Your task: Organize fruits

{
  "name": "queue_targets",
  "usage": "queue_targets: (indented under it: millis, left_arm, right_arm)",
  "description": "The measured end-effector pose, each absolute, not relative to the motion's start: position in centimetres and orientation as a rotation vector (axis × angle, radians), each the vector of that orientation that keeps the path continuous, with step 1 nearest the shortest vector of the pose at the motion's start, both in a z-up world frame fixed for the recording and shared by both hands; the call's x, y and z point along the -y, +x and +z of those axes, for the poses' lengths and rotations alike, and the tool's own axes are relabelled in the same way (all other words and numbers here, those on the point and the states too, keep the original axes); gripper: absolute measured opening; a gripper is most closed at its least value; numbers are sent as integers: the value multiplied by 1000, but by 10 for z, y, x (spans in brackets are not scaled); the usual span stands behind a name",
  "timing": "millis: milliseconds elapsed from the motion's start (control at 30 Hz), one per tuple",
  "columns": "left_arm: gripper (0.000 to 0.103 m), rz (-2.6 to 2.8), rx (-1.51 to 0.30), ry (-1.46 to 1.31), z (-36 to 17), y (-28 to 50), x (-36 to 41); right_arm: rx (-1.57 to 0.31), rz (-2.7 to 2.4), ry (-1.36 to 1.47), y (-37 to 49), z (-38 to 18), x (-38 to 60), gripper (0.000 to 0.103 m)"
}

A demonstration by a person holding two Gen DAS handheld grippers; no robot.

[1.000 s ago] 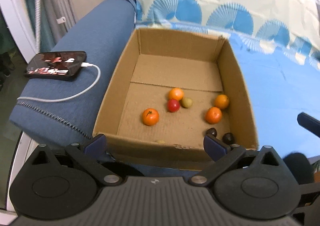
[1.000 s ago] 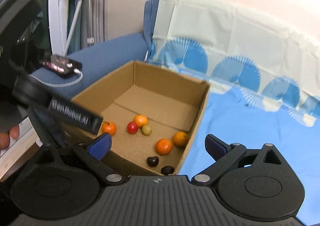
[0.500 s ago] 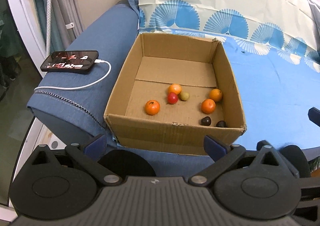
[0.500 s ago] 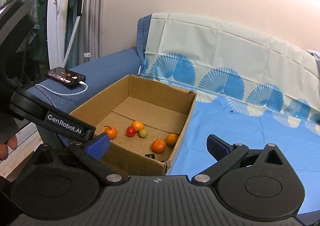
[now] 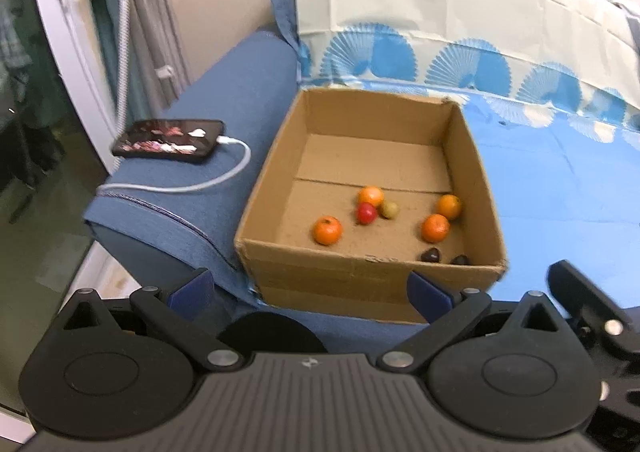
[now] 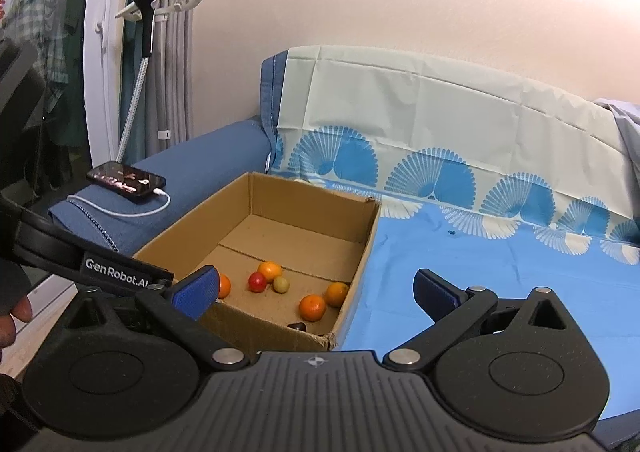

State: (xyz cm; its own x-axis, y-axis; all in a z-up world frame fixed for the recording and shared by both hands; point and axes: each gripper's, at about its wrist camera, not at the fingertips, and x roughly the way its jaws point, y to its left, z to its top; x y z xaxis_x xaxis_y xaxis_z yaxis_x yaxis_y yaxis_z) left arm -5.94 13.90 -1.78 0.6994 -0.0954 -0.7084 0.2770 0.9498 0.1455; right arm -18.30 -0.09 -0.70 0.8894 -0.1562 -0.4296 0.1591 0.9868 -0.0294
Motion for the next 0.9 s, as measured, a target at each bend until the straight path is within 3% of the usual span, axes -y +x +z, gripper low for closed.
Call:
queue_targets:
  millis: [633,900]
  left_arm:
    - [103,-206,-847,288,-25,-46,-140]
    - [103,-200,-801,293,-23,-50,-139]
  right_arm:
    - [-448,-151,35,-181,-9,0,102]
    - [-447,-134,51,-181,-11,1,102]
